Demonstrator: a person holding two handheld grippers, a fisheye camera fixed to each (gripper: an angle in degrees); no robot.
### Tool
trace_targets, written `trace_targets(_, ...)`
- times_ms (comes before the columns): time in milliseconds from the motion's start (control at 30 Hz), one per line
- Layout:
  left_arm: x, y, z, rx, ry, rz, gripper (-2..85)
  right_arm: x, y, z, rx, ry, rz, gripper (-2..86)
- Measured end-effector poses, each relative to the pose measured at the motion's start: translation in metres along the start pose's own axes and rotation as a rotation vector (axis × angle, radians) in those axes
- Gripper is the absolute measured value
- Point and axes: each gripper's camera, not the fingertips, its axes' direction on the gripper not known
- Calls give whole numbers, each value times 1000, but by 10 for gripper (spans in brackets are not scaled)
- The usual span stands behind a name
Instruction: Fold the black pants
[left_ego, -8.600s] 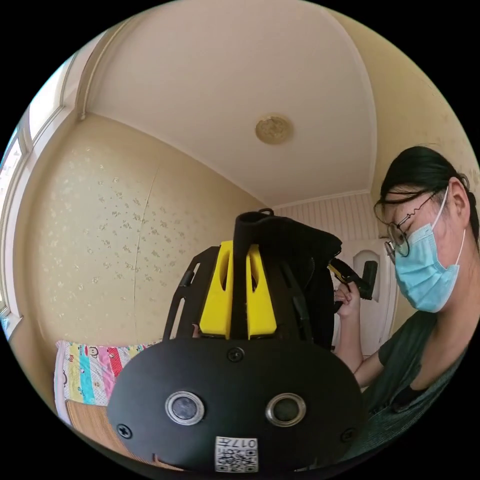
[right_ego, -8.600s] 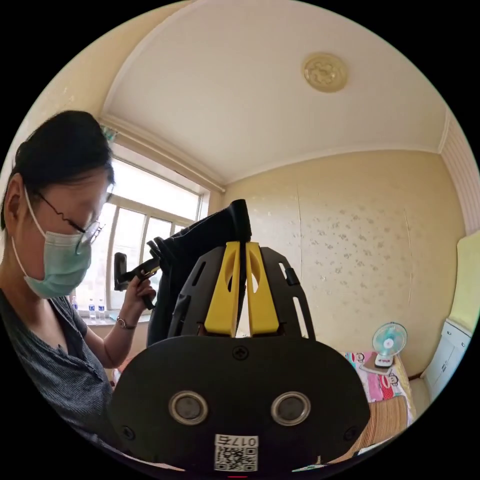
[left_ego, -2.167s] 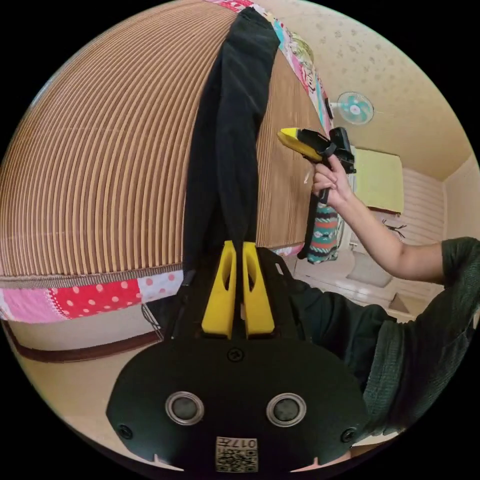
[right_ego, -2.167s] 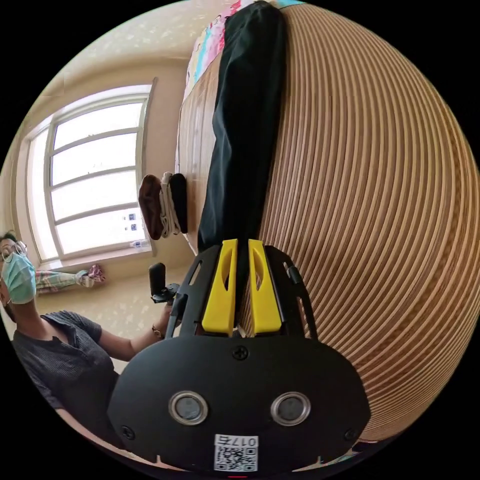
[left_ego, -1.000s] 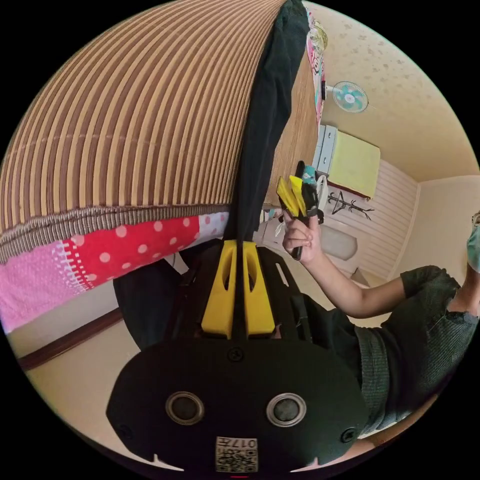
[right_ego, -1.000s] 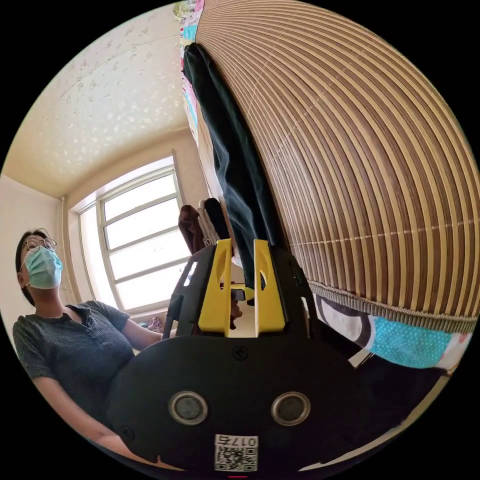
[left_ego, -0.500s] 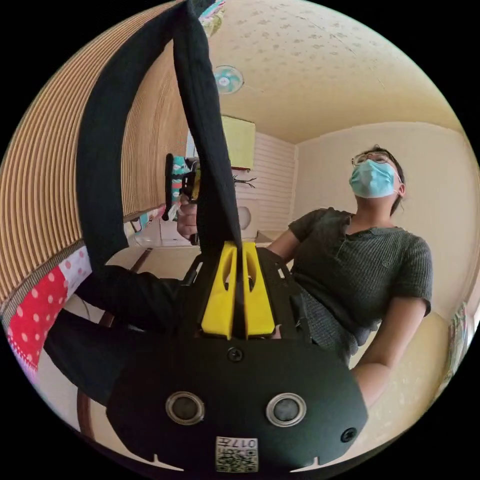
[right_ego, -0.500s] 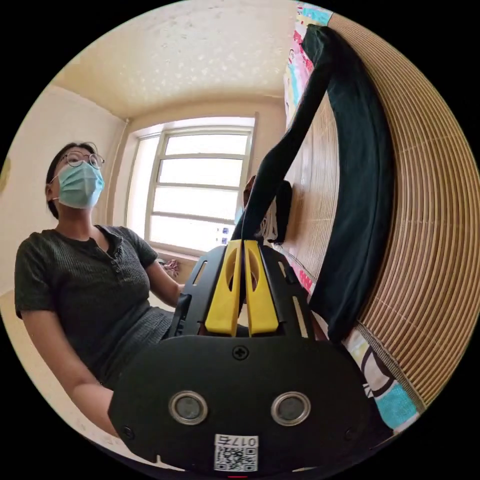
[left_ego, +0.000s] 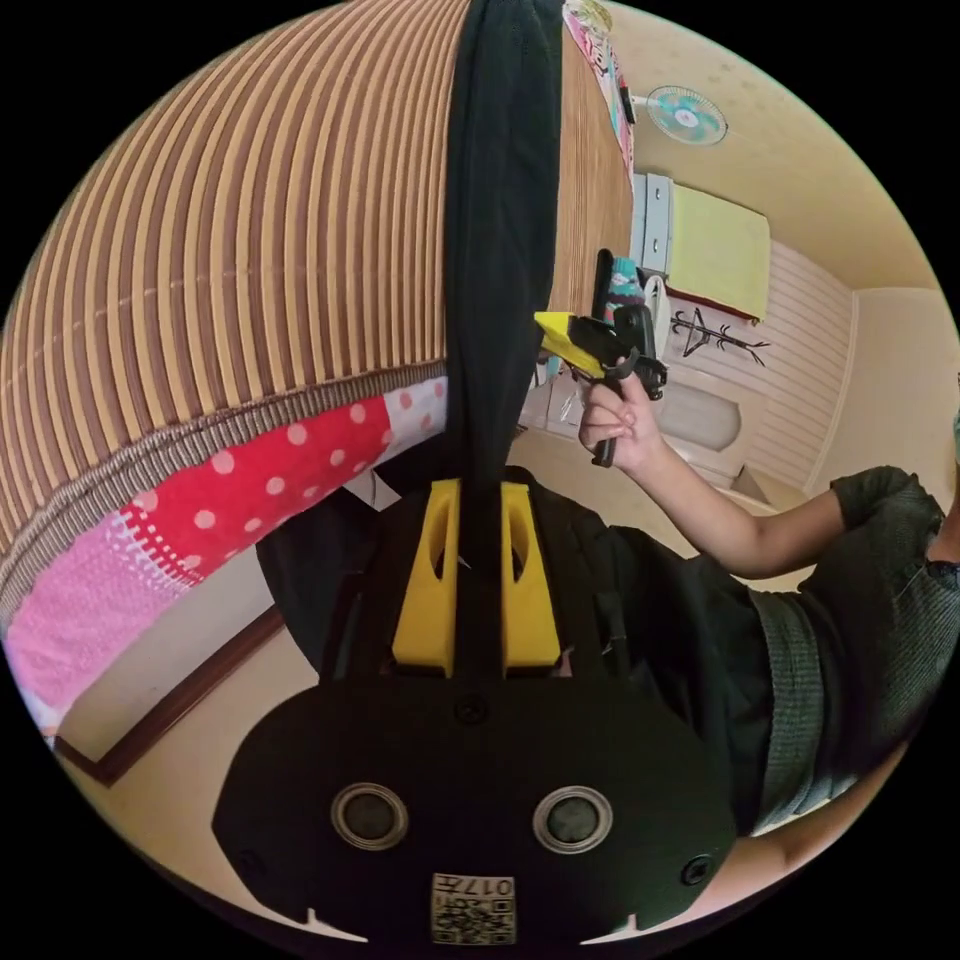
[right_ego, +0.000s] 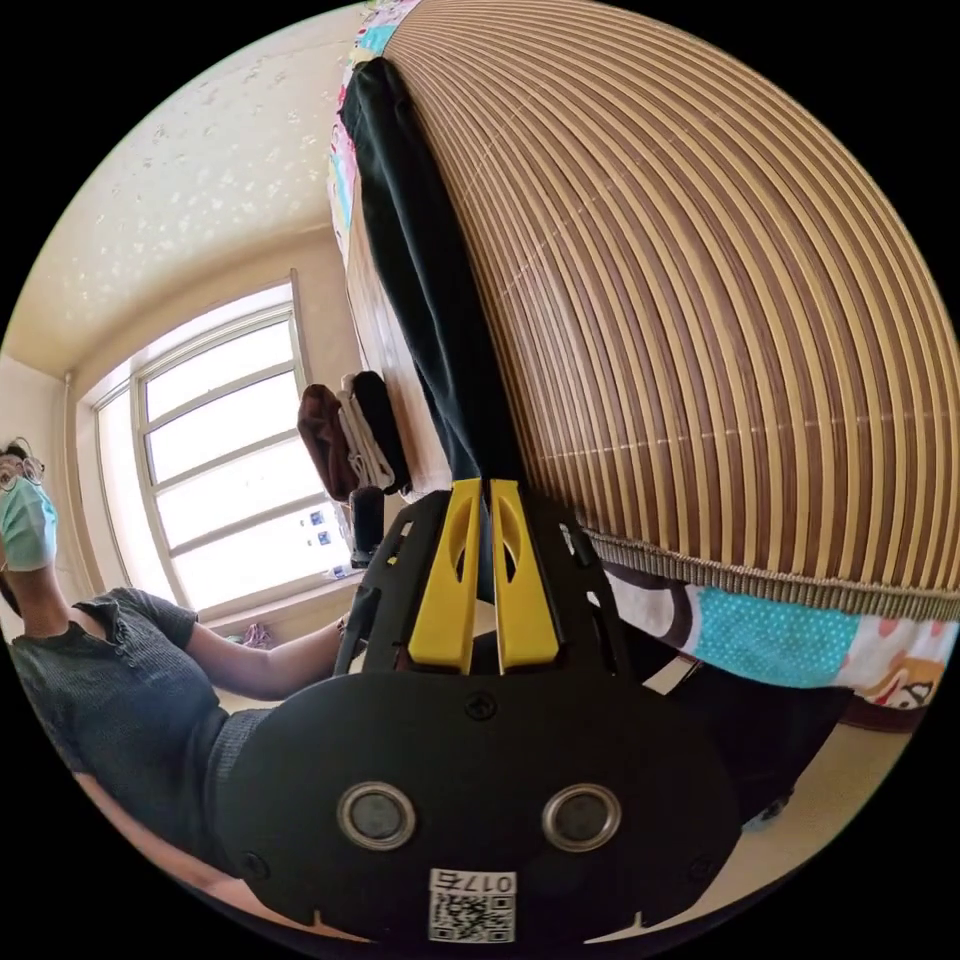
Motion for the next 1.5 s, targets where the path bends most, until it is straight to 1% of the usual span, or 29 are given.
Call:
trace_targets(67,7,0,-22,69,-26,17,83,-5,-2,-22,76,-95,-43,54)
trace_targets(133,17,-19,-49,147,-13,59,97,-8,-12,-40,125,-135,-71,57)
trace_targets(200,24,-52,-63,179,-31,103,104,-13,-32,-52,145,-106,-102,61)
trace_targets(267,28,-94,-75,227,-71,134,110,-24,-76,-60,160,-54,-147,65)
trace_targets(333,25,-155,-97,352,-108,120,114,-40,-114,-62,175,-39,-211,67)
trace_targets(433,18,-224,-125,492,-131,92,113,-70,-178,-60,205,47,-275,72)
trace_targets(500,14,-259,-136,518,-158,63,111,-82,-210,-58,224,93,-278,76)
trace_targets(567,12,-283,-140,504,-181,57,90,-90,-239,-58,262,97,-254,82)
trace_targets(600,9,-293,-140,482,-205,33,62,-90,-243,-59,273,83,-244,83)
trace_targets(633,9,-296,-139,468,-234,19,26,-88,-250,-61,295,37,-226,86)
trace_targets(700,12,-292,-140,473,-241,28,5,-82,-253,-64,332,-43,-184,88)
trace_targets(767,15,-279,-149,517,-176,84,-2,-72,-249,-65,379,-136,-144,90)
trace_targets(800,12,-269,-158,565,-89,115,-5,-70,-248,-65,380,-155,-139,91)
trace_targets(833,-1,-260,-166,607,4,94,-7,-67,-247,-62,372,-181,-134,93)
trace_targets(867,-9,-256,-170,627,44,73,-7,-66,-248,-60,356,-189,-138,94)
trace_targets(900,-27,-249,-176,664,76,17,-8,-66,-249,-58,348,-186,-141,95)
trace_targets(933,-42,-244,-181,679,55,-44,-8,-67,-251,-56,332,-172,-148,97)
trace_targets(1000,-58,-247,-184,653,37,-95,-8,-69,-256,-53,316,-150,-149,98)
trace_targets(1067,-65,-251,-188,637,52,-87,-8,-71,-264,-50,303,-154,-149,99)
trace_targets(1133,-64,-253,-193,627,25,-68,-8,-73,-271,-48,299,-155,-150,101)
trace_targets(1333,-71,-250,-204,635,45,-80,-8,-83,-294,-42,306,-95,-152,96)
trace_targets(1433,-72,-248,-210,626,46,-93,-8,-89,-312,-36,280,-54,-161,75)
trace_targets(1500,-71,-247,-215,613,84,-77,-8,-94,-321,-33,227,23,-157,45)
